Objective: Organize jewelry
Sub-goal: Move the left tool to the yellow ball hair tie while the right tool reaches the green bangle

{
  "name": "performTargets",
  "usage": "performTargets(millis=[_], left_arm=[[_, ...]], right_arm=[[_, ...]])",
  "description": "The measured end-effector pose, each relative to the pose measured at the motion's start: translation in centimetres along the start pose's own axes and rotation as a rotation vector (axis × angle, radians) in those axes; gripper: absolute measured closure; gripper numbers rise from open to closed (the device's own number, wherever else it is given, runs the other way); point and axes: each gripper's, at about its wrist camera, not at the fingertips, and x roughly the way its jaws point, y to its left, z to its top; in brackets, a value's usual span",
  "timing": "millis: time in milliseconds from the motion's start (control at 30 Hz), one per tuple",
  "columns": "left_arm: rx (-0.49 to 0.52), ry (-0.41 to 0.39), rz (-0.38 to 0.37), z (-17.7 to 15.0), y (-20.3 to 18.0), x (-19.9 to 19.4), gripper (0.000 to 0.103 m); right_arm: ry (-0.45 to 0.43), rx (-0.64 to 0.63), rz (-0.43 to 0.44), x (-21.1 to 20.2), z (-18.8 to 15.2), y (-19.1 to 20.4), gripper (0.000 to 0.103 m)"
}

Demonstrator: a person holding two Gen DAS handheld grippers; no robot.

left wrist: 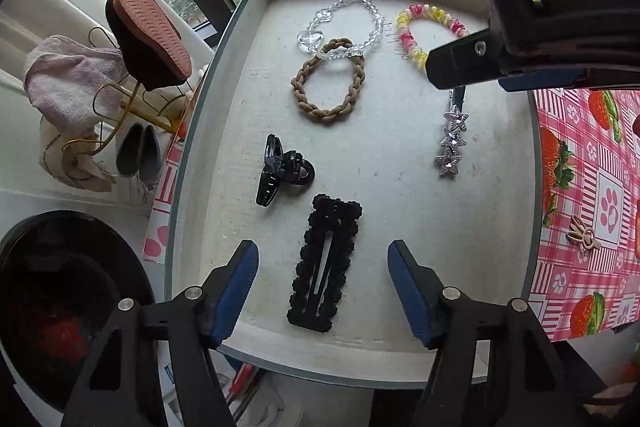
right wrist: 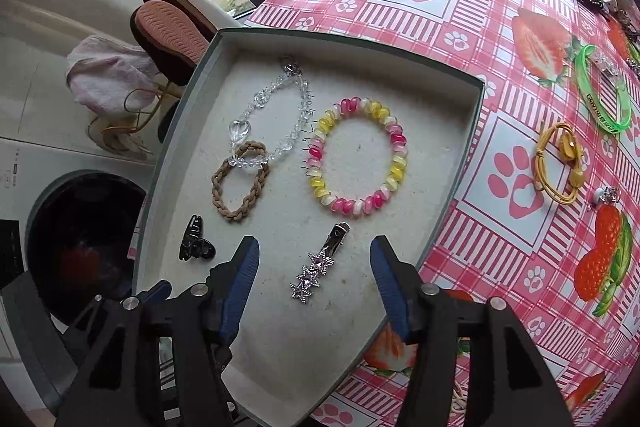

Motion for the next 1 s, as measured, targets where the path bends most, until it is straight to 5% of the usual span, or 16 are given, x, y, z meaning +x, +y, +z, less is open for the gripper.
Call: performTargets(millis=[233,267,300,400,467,867,1000], left_arm=[[0.008,0.003,0.004,0.1,0.2,-0.5,0.027],[0.011,0.002,0.008,0.2,0.3,-0.5,0.007],[0.013,-0.006,0.014,0.2,0.4,-0.7,0.0],[0.035,-0.024,0.011,0.3,0.1,-1.5,0.0],[0.051,-0.026,0.016,0.5,-0.2,-1.9,0.0],[0.101,-0.06,-0.028,2.3,-2.6,-5.1,0.0],[0.124,-0.083,-0.049,2.8,-3.7,-6.0,0.0]], right_arm=[[-0.077,0.047,0.031,-3.5,-0.2,-1.2,0.03],[-0.085,0.059,0.033,-4.0,-0.3,-1.5,0.03],[-0.093,0.071,0.035,-4.4,-0.4,-1.9,0.028],[-0.114,0.105,0.034,-5.6,-0.8,-3.0,0.027],[-0.127,0.128,0.033,-6.4,-1.3,-3.8,0.017],[-0.2,0.213,-0.015,-10.0,-5.3,-7.6,0.016],[-0.147,0.261,-0.036,-10.2,-7.4,-9.8,0.016]])
